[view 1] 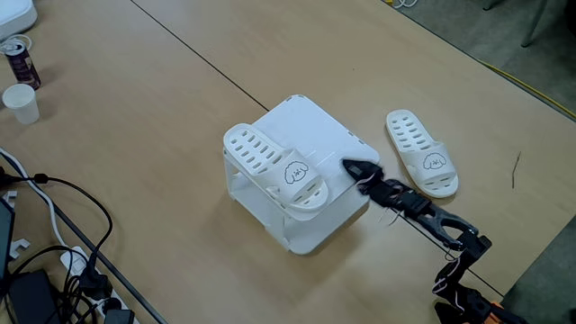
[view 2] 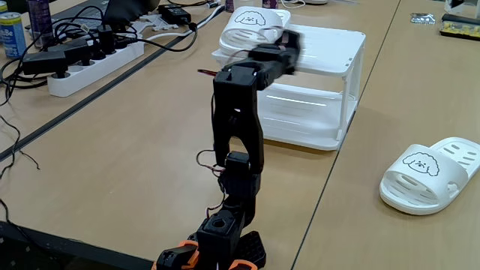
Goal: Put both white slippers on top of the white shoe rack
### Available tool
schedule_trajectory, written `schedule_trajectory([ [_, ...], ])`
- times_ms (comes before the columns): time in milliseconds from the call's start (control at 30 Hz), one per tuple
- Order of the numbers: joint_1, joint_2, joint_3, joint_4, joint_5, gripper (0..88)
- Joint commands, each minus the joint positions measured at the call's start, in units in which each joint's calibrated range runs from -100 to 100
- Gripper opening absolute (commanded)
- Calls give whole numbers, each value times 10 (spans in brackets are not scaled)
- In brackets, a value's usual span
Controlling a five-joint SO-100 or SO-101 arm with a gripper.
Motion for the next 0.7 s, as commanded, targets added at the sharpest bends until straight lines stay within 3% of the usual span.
schedule_trajectory([
  [0,118,-110,9,-2,4,7],
  [133,285,-162,74,-2,4,7],
  [233,357,-180,147,-4,4,17],
  [400,381,-206,256,-8,4,147],
  [500,381,-207,322,-23,4,163],
  [667,376,-162,412,-190,4,168],
])
